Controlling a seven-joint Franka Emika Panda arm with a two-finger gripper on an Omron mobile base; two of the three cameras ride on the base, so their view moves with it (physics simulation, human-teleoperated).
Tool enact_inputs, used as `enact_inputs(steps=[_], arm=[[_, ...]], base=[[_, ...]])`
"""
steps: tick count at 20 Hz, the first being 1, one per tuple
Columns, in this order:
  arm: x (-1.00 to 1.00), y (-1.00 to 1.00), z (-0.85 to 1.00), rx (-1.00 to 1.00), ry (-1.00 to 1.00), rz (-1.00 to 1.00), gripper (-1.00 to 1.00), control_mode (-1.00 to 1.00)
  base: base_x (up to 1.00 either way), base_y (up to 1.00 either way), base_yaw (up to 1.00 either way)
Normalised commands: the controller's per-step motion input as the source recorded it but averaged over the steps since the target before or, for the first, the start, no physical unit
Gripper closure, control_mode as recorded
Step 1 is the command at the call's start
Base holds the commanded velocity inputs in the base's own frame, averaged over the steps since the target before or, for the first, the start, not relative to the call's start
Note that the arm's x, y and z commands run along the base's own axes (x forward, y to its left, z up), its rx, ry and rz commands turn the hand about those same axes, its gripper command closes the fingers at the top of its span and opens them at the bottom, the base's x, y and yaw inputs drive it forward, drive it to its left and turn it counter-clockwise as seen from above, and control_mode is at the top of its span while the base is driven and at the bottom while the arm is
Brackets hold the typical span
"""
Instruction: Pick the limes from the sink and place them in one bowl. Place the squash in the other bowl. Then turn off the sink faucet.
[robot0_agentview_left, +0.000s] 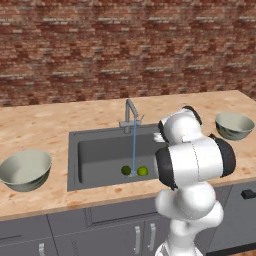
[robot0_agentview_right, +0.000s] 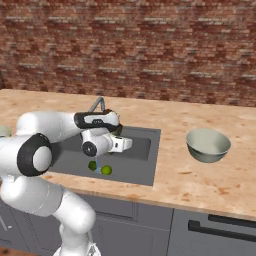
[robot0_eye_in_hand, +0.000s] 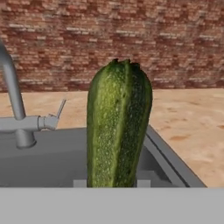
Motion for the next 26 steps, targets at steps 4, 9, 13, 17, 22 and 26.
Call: enact_inputs(steps=[4, 9, 13, 17, 22, 26], arm=[[0.0, -0.42, 1.0, 0.0, 0.0, -0.03, 1.0, -1.0], [-0.02, -0.55, 0.88, 0.0, 0.01, 0.0, 1.0, -1.0], [-0.14, -0.72, 0.53, 0.05, 0.0, 0.0, 1.0, -1.0], [-0.09, -0.73, 0.44, 0.09, 0.07, 0.0, 1.0, -1.0], [-0.08, -0.59, 0.59, 0.08, 0.03, 0.01, 1.0, -1.0], [-0.4, -0.44, 0.71, 0.17, 0.0, 0.07, 1.0, -1.0]], base=[[0.0, 0.0, 0.0], [0.0, 0.0, 0.0], [0.0, 0.0, 0.0], [0.0, 0.0, 0.0], [0.0, 0.0, 0.0], [0.0, 0.0, 0.0]])
